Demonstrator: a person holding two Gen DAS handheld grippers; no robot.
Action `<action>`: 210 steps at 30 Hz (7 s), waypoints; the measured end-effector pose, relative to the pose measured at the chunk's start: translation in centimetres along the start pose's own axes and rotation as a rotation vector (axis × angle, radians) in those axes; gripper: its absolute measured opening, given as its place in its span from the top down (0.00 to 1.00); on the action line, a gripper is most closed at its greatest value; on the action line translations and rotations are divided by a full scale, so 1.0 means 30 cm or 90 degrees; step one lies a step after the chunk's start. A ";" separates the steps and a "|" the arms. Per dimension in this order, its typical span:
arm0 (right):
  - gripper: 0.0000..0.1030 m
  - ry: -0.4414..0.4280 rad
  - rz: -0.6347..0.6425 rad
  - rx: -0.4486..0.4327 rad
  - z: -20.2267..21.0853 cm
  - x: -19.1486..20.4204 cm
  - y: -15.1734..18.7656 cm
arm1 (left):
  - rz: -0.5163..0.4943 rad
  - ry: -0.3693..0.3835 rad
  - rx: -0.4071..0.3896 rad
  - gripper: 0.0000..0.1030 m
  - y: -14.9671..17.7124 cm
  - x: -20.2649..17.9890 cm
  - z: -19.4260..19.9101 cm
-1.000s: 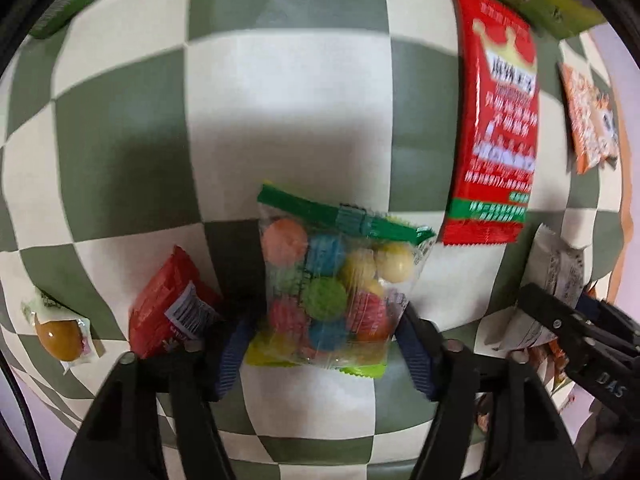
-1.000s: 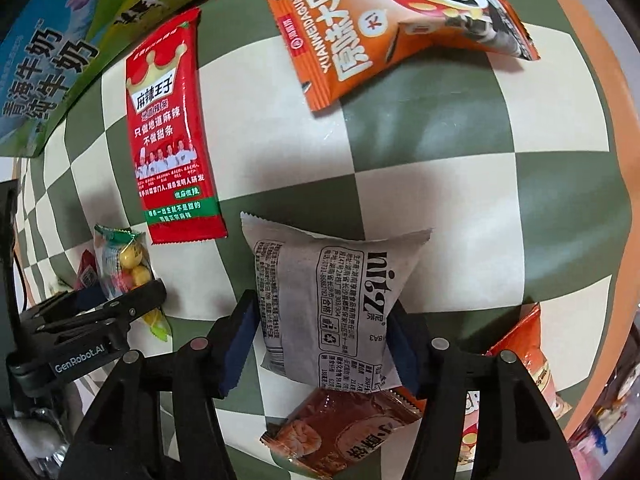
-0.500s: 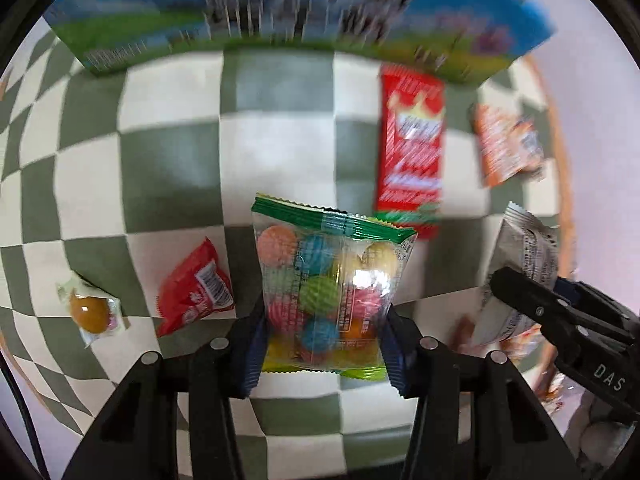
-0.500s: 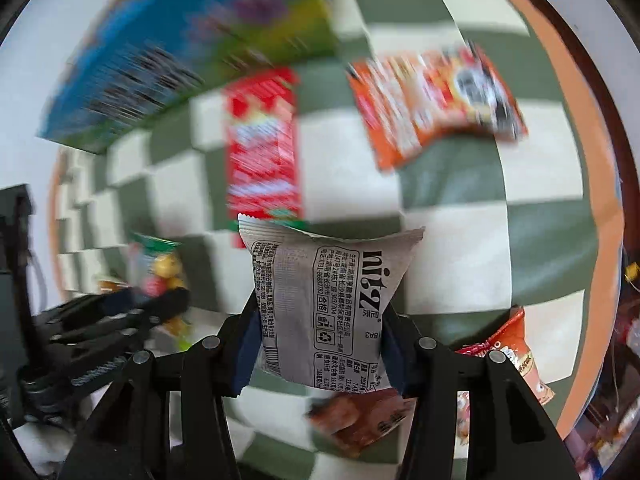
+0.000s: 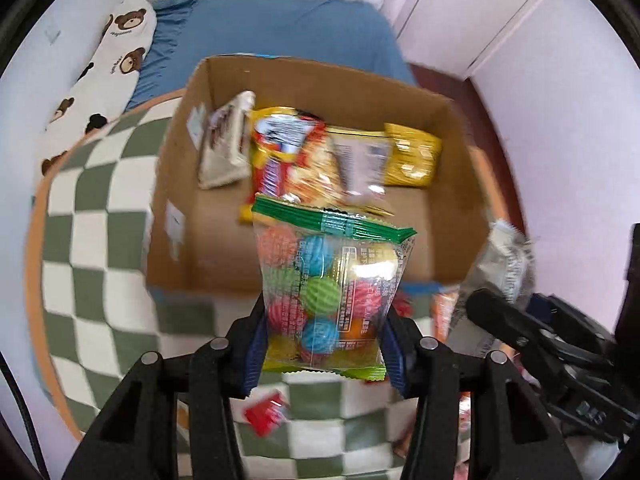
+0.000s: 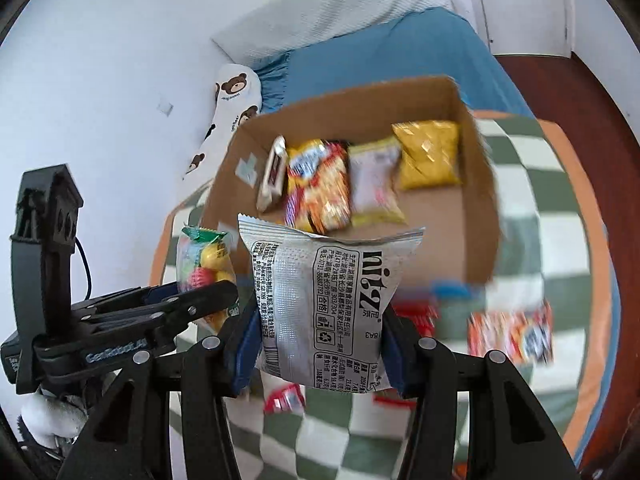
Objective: Organize snacks
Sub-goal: 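Carry both packets into the cardboard box and open both tools to release, then move both tools back over the snacks on the checkered cloth, then grasp the round orange candy packet with the left tool while the right tool grasps the brown biscuit packet, then carry both packets into the box and open both tools to release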
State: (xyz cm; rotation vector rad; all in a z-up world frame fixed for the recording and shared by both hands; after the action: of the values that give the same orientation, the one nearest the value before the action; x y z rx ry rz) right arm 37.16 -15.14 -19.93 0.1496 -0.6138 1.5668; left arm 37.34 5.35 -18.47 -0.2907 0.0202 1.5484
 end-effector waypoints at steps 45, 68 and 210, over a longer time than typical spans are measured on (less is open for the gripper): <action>0.19 0.133 0.005 0.013 -0.185 -0.029 -0.083 | -0.004 -0.068 -0.067 0.40 -0.002 0.031 -0.012; 0.04 0.190 0.035 -0.155 0.230 0.103 0.152 | -0.026 -0.077 -0.255 0.03 0.301 -0.074 0.298; 0.05 0.175 -0.015 0.114 -0.393 -0.110 -0.279 | 0.059 -0.049 0.037 0.09 -0.254 0.221 -0.240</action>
State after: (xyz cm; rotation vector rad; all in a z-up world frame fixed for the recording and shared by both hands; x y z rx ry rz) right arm 48.69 -12.83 -28.95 0.0731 -0.2546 1.5846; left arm 46.27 10.46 -25.39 -0.1862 0.0186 1.6464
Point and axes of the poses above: each gripper's, at about its wrist camera, not at the fingertips, and z roughly against the way its jaws point, x to its left, y to its underside, the point moved 1 cm from there along -z, roughly the way its jaws point, and after that the axes turned 3 degrees about x, right-handed, at the moved point
